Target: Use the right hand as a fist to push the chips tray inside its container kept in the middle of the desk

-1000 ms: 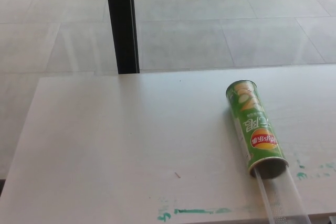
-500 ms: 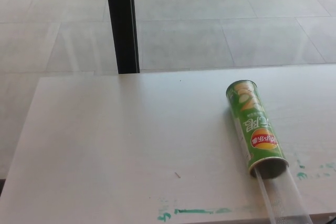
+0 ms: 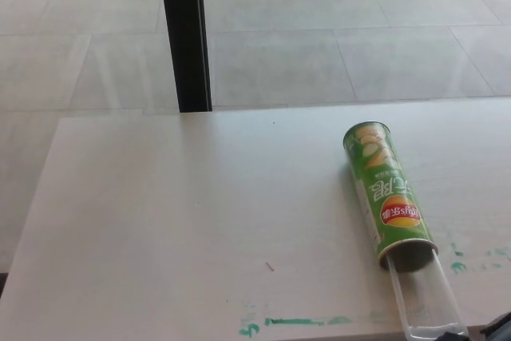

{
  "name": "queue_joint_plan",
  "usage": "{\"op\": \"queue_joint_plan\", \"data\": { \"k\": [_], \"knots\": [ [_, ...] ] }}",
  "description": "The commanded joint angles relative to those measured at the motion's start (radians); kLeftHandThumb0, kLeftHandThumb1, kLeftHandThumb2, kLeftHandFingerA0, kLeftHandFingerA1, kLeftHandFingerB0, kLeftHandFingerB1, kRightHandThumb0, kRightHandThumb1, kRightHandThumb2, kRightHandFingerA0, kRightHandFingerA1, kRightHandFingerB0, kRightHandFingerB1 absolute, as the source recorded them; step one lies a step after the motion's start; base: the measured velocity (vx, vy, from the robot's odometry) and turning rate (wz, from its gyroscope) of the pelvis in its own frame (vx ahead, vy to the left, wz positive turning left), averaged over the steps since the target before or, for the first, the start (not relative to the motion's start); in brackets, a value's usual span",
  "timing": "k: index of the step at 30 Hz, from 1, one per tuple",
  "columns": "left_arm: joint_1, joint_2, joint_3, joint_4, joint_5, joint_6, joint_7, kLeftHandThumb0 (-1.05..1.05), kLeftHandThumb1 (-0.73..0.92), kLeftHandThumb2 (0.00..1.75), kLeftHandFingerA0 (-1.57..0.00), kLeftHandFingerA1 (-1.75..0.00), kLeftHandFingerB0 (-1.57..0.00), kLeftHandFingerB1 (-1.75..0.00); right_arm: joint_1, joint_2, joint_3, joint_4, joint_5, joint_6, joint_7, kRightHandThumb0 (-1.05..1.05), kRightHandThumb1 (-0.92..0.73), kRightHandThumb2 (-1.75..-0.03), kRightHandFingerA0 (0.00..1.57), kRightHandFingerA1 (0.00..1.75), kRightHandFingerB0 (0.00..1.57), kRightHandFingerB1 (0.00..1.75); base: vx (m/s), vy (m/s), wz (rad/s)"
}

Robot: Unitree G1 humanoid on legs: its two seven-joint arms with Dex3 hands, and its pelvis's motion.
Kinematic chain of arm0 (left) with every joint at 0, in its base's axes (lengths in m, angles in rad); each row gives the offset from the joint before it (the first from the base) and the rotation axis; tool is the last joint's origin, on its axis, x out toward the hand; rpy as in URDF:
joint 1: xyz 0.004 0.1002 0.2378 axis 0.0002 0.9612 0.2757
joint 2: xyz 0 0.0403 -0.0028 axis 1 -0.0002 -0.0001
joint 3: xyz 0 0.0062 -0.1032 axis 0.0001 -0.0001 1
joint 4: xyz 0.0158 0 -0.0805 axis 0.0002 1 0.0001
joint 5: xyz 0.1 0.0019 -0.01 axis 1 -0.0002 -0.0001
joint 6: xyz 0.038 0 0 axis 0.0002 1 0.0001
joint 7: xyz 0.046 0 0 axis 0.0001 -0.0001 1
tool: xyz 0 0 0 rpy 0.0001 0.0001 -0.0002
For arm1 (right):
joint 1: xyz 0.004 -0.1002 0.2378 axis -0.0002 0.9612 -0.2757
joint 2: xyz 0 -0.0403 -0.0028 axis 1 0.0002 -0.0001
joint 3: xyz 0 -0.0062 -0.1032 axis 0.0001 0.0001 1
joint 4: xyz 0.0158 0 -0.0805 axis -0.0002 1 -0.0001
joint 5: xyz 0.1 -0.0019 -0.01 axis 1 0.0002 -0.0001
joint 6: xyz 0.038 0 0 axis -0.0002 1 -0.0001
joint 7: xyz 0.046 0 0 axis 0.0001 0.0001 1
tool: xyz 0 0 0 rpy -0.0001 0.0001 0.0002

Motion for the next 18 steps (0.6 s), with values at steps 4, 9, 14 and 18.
{"op": "queue_joint_plan", "data": {
  "k": [4, 9, 14, 18],
  "knots": [
    [0.016, 0.028, 0.005, -0.003, -0.018, -0.014, -0.027, -0.82, 0.92, 0.71, -0.5, -0.56, -0.32, -0.46, -0.046, 0.024, -0.002, 0.04, -0.043, 0.03, -0.121, -0.59, -0.79, -0.66, 1.01, 1.47, 0.58, 0.53, 0.0, 0.0, 0.0],
    [0.012, 0.03, -0.002, 0.004, -0.011, -0.011, -0.022, -0.83, 0.75, 1.12, -0.45, -0.63, -0.28, -0.55, -0.067, 0.016, 0.006, 0.055, -0.073, 0.047, -0.127, -0.62, -0.8, -0.67, 1.01, 1.46, 0.59, 0.53, 0.0, 0.0, 0.0],
    [0.014, 0.027, 0.002, -0.004, -0.016, -0.015, -0.021, -0.78, 0.73, 1.12, -0.47, -0.64, -0.3, -0.56, -0.093, -0.003, 0.001, 0.074, -0.067, 0.037, -0.132, -0.61, -0.79, -0.65, 1.0, 1.4, 0.6, 0.53, 0.0, 0.0, 0.0],
    [0.013, 0.022, 0.017, -0.001, -0.032, -0.013, -0.031, -0.83, 0.92, 0.69, -0.5, -0.56, -0.33, -0.45, -0.096, -0.007, 0.002, 0.069, -0.076, 0.055, -0.093, -0.6, -0.8, -0.66, 0.96, 1.41, 0.57, 0.52, 0.0, 0.0, 0.0]
  ]
}}
